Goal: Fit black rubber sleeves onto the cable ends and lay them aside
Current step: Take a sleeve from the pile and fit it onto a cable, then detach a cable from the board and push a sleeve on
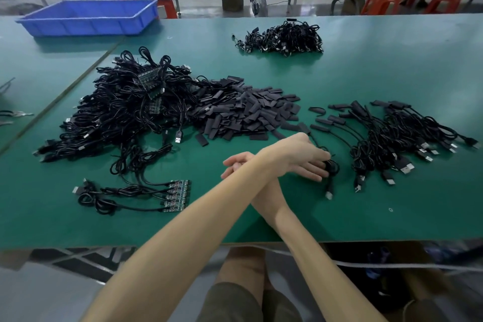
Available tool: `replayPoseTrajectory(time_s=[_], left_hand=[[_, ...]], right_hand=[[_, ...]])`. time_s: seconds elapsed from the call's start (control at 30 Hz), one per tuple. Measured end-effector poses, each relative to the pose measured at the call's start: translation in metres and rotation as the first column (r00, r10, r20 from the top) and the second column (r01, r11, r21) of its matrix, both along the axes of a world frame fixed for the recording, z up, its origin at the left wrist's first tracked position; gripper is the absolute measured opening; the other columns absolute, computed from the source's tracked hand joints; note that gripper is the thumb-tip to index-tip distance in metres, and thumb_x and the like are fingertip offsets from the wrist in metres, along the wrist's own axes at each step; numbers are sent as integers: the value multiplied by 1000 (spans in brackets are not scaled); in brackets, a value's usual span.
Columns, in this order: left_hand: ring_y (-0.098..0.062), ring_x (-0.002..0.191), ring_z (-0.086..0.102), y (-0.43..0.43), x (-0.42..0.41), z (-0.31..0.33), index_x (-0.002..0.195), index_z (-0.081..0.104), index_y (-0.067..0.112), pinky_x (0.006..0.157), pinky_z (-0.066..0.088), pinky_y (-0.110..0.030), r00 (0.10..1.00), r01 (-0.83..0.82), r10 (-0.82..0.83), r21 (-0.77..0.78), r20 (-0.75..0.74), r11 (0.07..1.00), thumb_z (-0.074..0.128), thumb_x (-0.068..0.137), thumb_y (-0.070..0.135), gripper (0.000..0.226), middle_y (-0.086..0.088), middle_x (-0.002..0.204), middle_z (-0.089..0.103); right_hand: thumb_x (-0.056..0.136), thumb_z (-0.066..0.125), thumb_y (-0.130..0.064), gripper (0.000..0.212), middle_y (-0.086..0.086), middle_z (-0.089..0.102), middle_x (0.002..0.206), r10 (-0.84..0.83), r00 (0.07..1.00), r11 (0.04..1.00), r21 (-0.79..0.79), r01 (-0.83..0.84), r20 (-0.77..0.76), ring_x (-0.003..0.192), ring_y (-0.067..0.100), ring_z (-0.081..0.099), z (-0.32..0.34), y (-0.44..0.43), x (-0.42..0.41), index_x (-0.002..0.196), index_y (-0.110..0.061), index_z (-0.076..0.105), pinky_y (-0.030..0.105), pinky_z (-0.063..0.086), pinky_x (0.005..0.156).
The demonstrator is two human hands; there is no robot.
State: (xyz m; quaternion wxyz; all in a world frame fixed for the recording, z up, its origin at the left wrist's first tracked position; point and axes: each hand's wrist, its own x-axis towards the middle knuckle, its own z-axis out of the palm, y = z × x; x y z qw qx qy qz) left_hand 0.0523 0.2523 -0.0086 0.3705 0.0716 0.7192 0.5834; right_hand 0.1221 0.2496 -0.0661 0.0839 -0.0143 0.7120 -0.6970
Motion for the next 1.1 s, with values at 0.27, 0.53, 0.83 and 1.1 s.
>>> replayPoseTrajectory(time_s=[0.27,0.53,0.83,1.1], left_hand=[[-25,125,62,30,4,1,138,51,-8,98,56,-35,996,46,-44,34,-80,998,60,101,7,41,-17,140,59],[-23,129,58,44,2,-2,144,50,-2,103,51,-26,975,136,-142,-51,-168,989,62,100,11,47,-13,150,51],[-33,132,51,44,10,3,150,47,8,114,38,-39,822,168,-320,-336,-471,927,62,100,20,53,-22,151,43],[-17,94,67,-75,4,52,109,69,9,77,49,-22,670,-126,-150,-310,-727,942,62,97,10,14,-4,108,72]], right_hand=[[109,47,-6,21,13,68,91,-107,990,979,-182,89,-94,75,19,63,8,2,3,118,10,58,26,53,63],[109,48,-7,17,3,74,86,-168,980,969,-202,145,-103,73,13,69,0,2,-5,109,-3,65,18,49,59],[108,47,-3,18,0,75,83,-195,976,966,-188,175,-94,71,8,69,4,3,-3,110,-1,65,16,49,61],[101,49,-1,25,7,75,79,-174,971,979,81,189,-165,62,15,65,10,-3,-2,90,-11,69,29,47,62]])
